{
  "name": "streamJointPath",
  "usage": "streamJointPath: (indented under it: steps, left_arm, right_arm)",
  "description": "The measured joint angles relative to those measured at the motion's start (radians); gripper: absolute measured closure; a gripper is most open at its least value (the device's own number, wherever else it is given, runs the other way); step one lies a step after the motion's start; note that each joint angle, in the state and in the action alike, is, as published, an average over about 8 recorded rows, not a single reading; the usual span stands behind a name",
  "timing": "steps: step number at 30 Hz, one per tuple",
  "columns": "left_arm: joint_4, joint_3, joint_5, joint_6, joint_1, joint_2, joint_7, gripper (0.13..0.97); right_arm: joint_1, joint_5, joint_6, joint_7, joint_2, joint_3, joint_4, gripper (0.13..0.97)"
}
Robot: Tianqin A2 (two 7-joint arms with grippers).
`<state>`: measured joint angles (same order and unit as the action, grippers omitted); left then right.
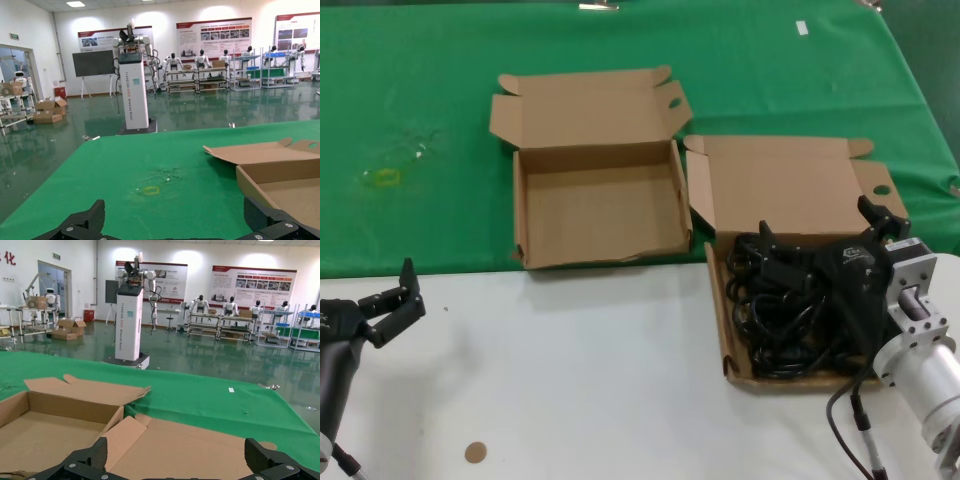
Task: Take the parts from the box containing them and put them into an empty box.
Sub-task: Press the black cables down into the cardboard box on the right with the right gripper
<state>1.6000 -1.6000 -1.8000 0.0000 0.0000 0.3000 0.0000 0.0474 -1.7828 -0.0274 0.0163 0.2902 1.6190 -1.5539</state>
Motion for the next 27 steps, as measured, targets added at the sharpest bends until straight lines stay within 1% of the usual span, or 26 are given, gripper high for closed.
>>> streamJointPath:
  steps: [15, 23, 24, 27]
  left_arm:
    - [0.0, 0.0, 0.0, 0.0, 0.0, 0.0, 0.0, 0.148]
    - [0.0, 0.0, 0.0, 0.0, 0.0, 0.0, 0.0, 0.235]
    - [0.0, 0.0, 0.0, 0.0, 0.0, 0.0, 0.0, 0.235]
    - [0.0, 0.0, 0.0, 0.0, 0.0, 0.0, 0.0, 0.295]
  right_arm:
    - [0.0, 0.0, 0.0, 0.0, 0.0, 0.0, 0.0, 0.129]
    - [0.0, -0.002, -0.001, -0.002, 0.001, 0.0, 0.0, 0.129]
    - [0.0, -0.003, -0.001, -0.003, 0.002, 0.001, 0.0, 0.129]
    - [0.0, -0.008, 0.001, -0.009, 0.008, 0.005, -0.002, 0.129]
